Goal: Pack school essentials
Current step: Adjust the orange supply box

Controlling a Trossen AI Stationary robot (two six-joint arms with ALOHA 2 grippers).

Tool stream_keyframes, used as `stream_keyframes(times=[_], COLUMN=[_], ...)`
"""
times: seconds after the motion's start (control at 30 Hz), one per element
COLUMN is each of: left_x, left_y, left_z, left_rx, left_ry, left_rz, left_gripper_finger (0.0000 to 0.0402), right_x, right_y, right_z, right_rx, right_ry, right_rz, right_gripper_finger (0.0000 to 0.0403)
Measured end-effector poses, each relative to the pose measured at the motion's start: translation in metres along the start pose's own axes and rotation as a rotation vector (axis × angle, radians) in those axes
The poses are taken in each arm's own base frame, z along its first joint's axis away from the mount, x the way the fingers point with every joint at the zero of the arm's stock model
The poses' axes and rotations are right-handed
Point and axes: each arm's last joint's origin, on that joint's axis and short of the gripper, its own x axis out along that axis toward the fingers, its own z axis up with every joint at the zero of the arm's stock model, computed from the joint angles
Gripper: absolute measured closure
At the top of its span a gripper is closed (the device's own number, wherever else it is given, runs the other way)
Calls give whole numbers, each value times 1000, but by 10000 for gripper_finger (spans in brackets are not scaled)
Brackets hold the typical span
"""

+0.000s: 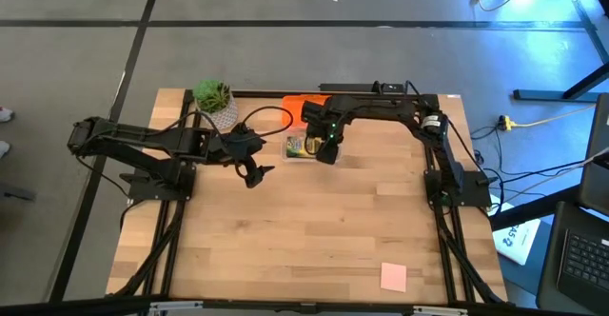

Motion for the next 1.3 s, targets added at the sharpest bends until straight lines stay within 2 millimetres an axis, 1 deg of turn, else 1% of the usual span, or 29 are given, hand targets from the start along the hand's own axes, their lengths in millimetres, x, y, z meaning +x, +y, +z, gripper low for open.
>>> stream_keyframes(times=[0.17,0.37,0.5,0.6,0.7,0.8,0.93,1.03,1.2,1.3], left_x=[0,0,0,0,0,0,0,0,0,0], left_y=[0,0,0,0,0,0,0,0,0,0], left_z=[0,0,0,0,0,0,0,-1,-1,-1], left_rx=[0,1,3,3,4,4,4,5,7,7], left_ry=[0,0,0,0,1,1,4,6,10,10], left_rz=[0,0,0,0,0,0,1,2,2,2], left_gripper_finger=[2,2,2,2,2,2,2,2,2,2], right_x=[-21,-45,-48,-49,-48,-44,-36,-29,-7,3], right_y=[2,5,8,8,9,16,26,28,32,31], right_z=[5,15,23,29,30,31,29,25,18,15], right_rx=[-4,-17,-78,-70,-101,-164,-215,-229,-265,-283], right_ry=[-31,-113,-200,-264,-264,-258,-215,-149,-88,-67], right_rz=[-1,-1,-10,0,51,100,137,184,144,116], right_gripper_finger=[282,282,282,282,282,282,282,282,282,282])
